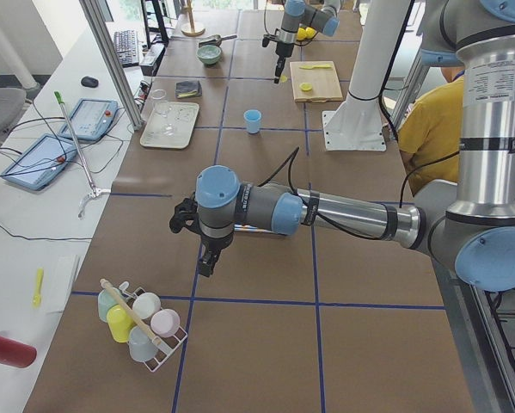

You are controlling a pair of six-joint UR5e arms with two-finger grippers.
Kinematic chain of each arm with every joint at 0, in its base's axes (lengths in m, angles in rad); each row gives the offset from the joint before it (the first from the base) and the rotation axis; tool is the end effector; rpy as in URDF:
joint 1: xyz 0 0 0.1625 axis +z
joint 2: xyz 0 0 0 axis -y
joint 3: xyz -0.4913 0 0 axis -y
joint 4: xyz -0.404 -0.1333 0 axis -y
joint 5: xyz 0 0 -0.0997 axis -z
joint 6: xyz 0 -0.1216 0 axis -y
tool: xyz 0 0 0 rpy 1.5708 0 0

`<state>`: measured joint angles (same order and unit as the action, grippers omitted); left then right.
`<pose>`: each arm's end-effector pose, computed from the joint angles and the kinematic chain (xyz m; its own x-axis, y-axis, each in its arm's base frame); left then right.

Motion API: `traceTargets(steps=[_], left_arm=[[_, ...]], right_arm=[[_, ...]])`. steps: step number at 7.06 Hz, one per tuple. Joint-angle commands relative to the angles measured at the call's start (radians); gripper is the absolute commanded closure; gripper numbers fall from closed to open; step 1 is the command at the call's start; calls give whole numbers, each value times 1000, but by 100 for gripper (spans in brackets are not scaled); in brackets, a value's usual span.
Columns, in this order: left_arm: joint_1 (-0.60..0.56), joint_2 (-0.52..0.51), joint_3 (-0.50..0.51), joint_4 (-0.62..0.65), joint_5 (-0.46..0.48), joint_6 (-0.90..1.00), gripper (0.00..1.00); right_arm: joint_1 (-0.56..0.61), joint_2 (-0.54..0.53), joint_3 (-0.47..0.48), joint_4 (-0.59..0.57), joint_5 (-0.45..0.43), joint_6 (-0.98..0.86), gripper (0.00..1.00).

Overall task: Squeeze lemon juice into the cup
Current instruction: 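Carry the lemon with the right gripper over the blue cup, then lower the lemon into the blue cup and open the right gripper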

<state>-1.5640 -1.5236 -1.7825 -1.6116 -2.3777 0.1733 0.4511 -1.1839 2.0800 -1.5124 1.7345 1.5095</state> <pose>-0.0422 -0.4904 0.6491 0.6792 0.3185 -0.6612 -0.1257 0.9381 0.3227 -0.4844 -0.3608 0.2900 0.5382 0.1936 0.8203 -0.2780 0.9596 -0.0440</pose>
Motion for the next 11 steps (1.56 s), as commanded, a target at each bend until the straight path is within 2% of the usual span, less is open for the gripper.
traceTargets(steps=[1, 5, 6, 8, 10, 11], left_arm=[[-1, 9, -5, -1, 0, 0, 0], [-2, 16, -15, 1, -2, -2, 0], [-2, 16, -15, 1, -20, -11, 0], [-2, 16, -15, -1, -32, -14, 0], [-1, 16, -17, 1, -32, -14, 0], [-2, 16, -17, 1, -32, -14, 0]], right_arm=[[37, 224, -194, -34, 19, 50, 76], [38, 387, -418, -17, 11, 75, 73], [37, 388, -428, -17, 11, 71, 72], [37, 388, -432, -17, 11, 66, 62], [37, 388, -437, -17, 10, 63, 60], [37, 388, -442, -17, 10, 63, 54]])
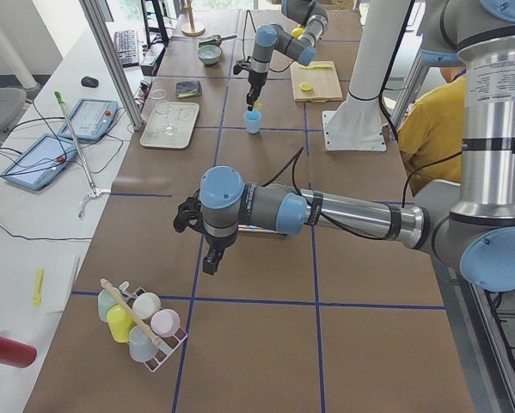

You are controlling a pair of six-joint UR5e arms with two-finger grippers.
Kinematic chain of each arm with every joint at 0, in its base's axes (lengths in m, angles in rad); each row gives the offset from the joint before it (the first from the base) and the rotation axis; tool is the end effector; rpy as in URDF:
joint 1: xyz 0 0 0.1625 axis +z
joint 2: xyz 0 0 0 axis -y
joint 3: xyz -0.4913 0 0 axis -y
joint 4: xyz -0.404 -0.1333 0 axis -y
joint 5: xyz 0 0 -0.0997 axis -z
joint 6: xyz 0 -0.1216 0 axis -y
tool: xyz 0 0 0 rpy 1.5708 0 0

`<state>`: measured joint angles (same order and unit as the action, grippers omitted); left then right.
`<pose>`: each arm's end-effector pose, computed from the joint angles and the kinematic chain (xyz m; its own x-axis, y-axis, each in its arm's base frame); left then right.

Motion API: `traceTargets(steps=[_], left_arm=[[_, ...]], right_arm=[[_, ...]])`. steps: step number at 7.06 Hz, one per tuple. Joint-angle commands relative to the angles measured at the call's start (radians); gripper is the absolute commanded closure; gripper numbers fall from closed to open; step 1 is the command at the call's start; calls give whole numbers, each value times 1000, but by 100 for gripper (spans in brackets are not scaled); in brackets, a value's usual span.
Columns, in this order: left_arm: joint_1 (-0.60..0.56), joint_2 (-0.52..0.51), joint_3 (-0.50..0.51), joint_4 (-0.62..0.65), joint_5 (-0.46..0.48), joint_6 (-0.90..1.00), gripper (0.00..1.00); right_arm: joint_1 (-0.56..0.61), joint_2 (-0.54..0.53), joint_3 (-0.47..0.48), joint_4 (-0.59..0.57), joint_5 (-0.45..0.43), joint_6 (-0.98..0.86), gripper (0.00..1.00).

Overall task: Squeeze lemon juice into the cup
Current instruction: 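Lower the lemon into the blue cup and open the right gripper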

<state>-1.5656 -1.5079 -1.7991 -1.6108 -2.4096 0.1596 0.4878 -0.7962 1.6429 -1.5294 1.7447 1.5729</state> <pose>-0.0403 -0.4820 0.6455 0.6583 0.3088 -0.6865 -0.1111 0.9419 0.3171 -0.6250 -0.4587 0.2092 0.5566 0.2976 0.7756 -0.3442 0.9323 -0.1108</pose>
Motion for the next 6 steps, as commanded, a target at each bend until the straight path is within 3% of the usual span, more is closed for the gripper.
traceTargets(steps=[1, 6], left_arm=[[1, 0, 1, 0, 0, 0, 0], [1, 0, 1, 0, 0, 0, 0]], right_arm=[[0, 0, -6, 0, -1, -2, 46], [0, 0, -46, 89, -1, 3, 24]])
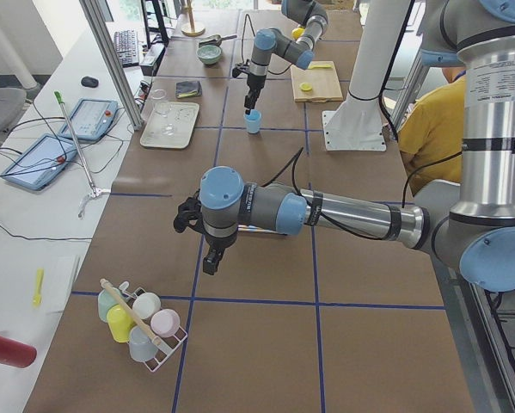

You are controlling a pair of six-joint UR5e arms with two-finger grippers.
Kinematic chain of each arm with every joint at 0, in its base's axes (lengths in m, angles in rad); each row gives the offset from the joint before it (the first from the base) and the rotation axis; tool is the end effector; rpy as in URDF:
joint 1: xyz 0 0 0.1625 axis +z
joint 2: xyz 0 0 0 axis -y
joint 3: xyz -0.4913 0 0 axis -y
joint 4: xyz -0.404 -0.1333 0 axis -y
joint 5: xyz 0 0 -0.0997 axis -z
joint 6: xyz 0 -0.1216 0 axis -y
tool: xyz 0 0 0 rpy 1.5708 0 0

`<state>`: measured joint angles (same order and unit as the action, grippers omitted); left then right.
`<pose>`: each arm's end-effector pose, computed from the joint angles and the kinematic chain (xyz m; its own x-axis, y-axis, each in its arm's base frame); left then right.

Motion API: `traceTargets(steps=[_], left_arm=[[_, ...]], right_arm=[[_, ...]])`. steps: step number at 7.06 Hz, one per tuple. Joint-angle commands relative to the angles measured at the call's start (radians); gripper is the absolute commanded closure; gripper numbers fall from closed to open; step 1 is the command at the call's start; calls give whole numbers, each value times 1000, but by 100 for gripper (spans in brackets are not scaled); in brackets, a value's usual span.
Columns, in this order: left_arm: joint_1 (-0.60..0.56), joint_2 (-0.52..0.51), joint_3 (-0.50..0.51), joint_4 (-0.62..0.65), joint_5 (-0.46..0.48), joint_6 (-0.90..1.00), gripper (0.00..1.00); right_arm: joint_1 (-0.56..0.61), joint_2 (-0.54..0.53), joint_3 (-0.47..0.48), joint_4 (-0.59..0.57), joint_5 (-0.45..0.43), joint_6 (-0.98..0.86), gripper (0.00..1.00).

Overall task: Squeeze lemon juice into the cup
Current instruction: 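Lower the lemon into the blue cup and open the right gripper, then lift the right gripper from the cup while the left reaches for the muddler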

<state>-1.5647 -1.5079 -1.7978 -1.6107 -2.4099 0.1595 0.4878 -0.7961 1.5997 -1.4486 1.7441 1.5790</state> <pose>-0.0399 -0.4820 0.6462 0.6578 0.3084 -0.6872 -0.1119 0.9422 0.3158 -0.6362 -0.4647 0.2151 0.5283 0.2894 0.7982 -0.3443 0.9324 -0.1102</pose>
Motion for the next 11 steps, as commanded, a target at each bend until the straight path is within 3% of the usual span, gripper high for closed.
traceTargets(steps=[1, 2, 3, 4, 6, 7, 8, 9, 11], left_arm=[[0, 0, 0, 0, 0, -3, 0], [3, -5, -2, -2, 2, -43, 0], [11, -8, -3, -26, 2, -81, 0], [34, -9, 0, -84, 3, -133, 0], [224, -11, 5, -301, 18, -416, 0], [309, -8, 14, -384, 35, -460, 0], [378, -14, 24, -393, 72, -588, 0], [481, -23, 29, -403, 178, -724, 0], [561, -86, 150, -443, 206, -817, 0]], right_arm=[[2, 0, -3, 8, 3, -7, 21], [6, 0, 6, 7, 11, -8, 4], [8, -12, 26, 4, 21, -8, 0], [41, -43, 73, 1, 85, -10, 0], [131, -197, 228, 2, 193, -77, 0], [174, -297, 318, 1, 227, -168, 0], [245, -390, 366, 2, 300, -260, 0], [306, -466, 382, 8, 360, -365, 0], [368, -552, 382, 13, 393, -514, 0]])
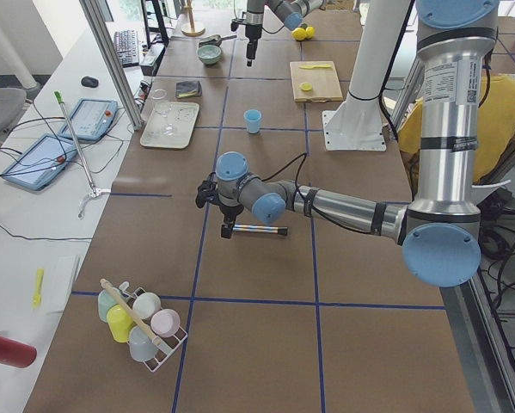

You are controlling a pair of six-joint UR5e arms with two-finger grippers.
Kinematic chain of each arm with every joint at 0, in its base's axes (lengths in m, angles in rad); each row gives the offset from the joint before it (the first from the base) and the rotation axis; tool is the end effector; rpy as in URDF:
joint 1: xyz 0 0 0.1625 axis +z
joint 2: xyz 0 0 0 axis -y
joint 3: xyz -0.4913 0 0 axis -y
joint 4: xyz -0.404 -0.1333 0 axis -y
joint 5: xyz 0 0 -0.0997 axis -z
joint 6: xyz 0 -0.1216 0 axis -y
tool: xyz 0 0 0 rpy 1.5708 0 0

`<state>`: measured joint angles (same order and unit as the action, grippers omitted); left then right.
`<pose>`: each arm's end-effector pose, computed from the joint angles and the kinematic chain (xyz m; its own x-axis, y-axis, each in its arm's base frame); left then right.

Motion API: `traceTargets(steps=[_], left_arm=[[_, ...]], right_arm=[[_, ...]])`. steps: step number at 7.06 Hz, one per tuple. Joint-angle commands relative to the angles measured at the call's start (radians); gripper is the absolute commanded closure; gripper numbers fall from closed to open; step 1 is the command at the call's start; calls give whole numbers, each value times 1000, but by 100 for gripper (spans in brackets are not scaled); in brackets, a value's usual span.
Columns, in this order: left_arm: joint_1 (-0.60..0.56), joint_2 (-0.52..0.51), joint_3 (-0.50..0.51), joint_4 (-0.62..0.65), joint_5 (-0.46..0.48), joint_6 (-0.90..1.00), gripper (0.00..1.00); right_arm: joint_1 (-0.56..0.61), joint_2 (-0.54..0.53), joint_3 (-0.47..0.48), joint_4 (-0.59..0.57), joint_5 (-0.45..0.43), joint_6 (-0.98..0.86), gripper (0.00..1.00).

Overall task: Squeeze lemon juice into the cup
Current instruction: 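Lift the right gripper from the cup while the left reaches for the muddler, then lower the left gripper onto the steel muddler and grasp it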

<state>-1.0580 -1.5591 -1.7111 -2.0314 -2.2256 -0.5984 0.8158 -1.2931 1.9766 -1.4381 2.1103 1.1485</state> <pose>0.2091 -0.4921 0.6267 0.6636 0.1571 -0.7314 -0.0412 0.9839 0.1739 -0.3543 -0.4799 0.3787 0.5792 0.1024 0.8088 -0.1436 0.9894 -0.0224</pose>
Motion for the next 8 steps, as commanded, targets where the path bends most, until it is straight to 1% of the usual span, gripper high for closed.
traceTargets(steps=[1, 3, 4, 6, 7, 8], left_arm=[[56, -36, 82, -21, 17, -60, 4], [56, -77, 129, -13, 17, -157, 10], [67, -84, 130, -13, 17, -187, 10], [98, -88, 131, -19, 27, -184, 10], [128, -87, 133, -20, 30, -181, 13], [134, -87, 134, -20, 32, -178, 17]], right_arm=[[42, -66, 16, 2, 28, -82, 0], [40, -74, 21, 2, 28, -82, 0], [40, -74, 21, 2, 30, -82, 0], [37, -72, 19, 2, 30, -82, 0], [37, -72, 18, 2, 28, -82, 0], [37, -71, 15, 2, 28, -82, 0]])
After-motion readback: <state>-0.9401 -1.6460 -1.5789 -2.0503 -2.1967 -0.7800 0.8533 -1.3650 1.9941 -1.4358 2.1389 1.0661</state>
